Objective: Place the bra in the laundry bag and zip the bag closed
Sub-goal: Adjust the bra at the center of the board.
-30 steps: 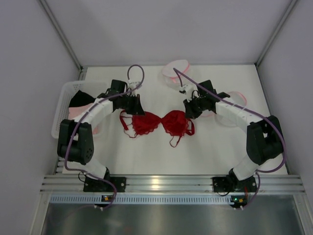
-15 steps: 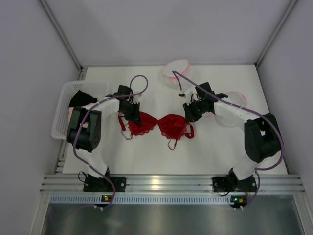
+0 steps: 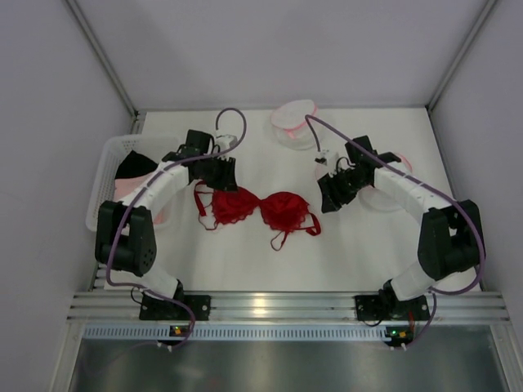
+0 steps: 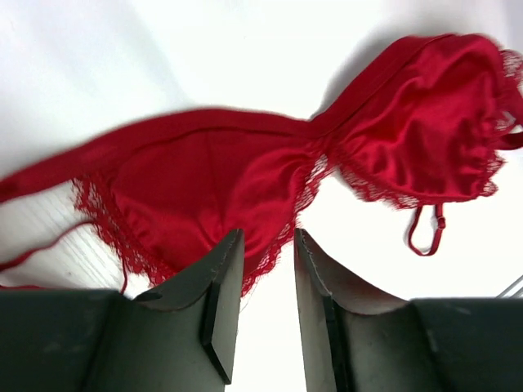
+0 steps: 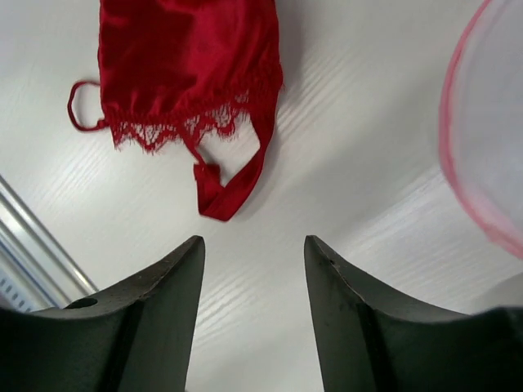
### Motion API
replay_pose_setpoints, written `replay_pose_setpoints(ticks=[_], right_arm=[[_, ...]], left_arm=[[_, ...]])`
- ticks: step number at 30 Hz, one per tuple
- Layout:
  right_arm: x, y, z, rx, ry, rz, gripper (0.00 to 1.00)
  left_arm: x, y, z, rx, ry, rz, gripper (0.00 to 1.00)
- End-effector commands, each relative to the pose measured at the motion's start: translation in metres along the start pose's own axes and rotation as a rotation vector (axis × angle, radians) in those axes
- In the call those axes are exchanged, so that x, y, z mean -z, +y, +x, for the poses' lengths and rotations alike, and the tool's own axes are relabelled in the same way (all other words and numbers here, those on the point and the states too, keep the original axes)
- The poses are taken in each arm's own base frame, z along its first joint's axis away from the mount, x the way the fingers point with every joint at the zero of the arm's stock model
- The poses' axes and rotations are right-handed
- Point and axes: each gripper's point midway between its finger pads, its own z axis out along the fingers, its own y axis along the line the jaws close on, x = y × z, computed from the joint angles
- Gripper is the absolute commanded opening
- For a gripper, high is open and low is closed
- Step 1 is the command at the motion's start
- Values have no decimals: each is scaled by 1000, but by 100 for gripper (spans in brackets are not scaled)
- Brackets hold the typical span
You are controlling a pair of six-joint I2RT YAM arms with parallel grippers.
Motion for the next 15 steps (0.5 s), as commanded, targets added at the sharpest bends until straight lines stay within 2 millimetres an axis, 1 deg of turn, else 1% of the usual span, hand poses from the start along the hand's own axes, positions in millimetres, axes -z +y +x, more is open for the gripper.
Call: replay_pose_setpoints(ticks=[1,2,4,6,7,11,13,14,15], right_arm=[[11,20,21,9,78,-93,52],[9,21,28,8,96,-101,51],[3,21,39,6,129,-101,50],[0,22,45,23,144,-93,49],[-1,19,47,39,147,-64,50],[-8,21,50,120,120,1,50],[-14,26,54,157,144,12,49],[-20,31,54,171,156,8,49],[-23,30,55,176,167,20,48]], left_arm=[[27,-27,-43,-150,-127,55,37],[29,-28,-46,-154,-135,53,38],[38,-30,-59,-159,-172,41,38],[47,-33,-67,-156,-203,38,40],[52,-34,-72,-162,-219,36,41],[65,-36,-81,-156,-257,23,42],[71,-36,-82,-146,-274,20,42],[74,-36,-83,-144,-282,20,43],[75,-36,-83,-140,-282,18,42]])
